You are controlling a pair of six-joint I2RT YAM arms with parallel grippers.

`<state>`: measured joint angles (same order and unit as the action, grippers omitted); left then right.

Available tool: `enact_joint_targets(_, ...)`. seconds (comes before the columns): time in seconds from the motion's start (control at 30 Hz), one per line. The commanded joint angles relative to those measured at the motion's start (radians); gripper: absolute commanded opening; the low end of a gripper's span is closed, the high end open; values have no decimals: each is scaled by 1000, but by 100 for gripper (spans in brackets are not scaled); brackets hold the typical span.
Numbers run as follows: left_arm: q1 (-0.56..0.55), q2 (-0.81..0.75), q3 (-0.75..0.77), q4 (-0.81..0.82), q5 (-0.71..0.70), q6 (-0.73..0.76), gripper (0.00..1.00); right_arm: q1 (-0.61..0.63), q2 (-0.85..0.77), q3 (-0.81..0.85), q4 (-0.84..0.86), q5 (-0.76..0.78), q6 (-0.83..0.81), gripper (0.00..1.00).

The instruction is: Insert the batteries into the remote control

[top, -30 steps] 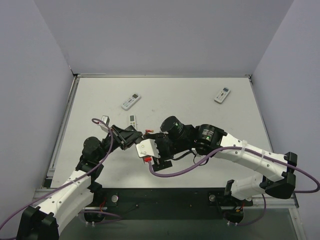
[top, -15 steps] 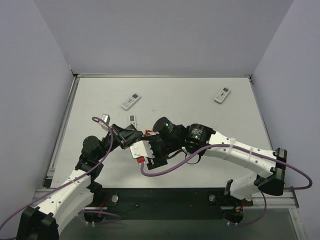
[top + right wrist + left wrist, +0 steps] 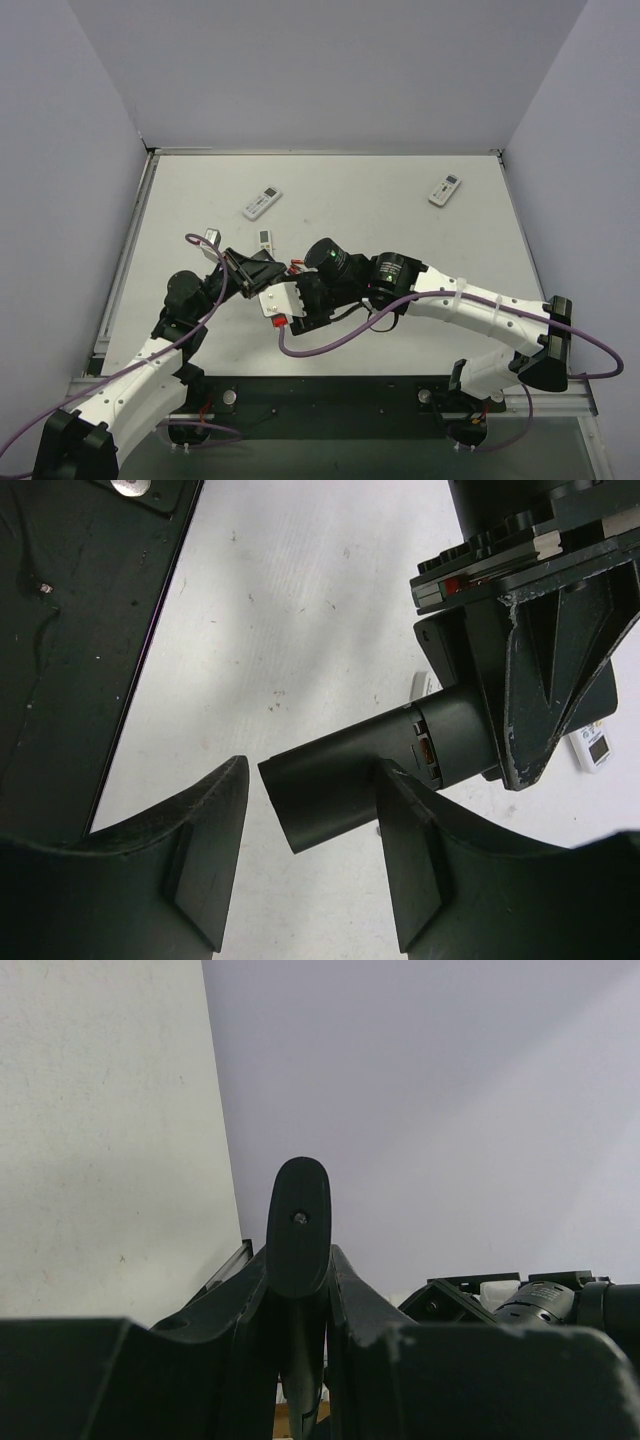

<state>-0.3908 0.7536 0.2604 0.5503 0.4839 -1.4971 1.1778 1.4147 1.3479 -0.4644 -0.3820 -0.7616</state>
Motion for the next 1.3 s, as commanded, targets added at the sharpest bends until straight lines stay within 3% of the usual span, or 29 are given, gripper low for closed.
enact_joint_targets(0.0, 0, -16, 31, 171, 18, -52, 0, -3, -7, -47, -28, -12, 25, 47)
enact_joint_targets(0.57, 1, -8, 34, 260, 33, -97, 0, -32, -56, -170, 13, -18, 73, 44)
enact_joint_targets(1.27, 1, -8, 68, 278, 67, -86, 0, -72, 30, -141, 81, -24, 59, 39)
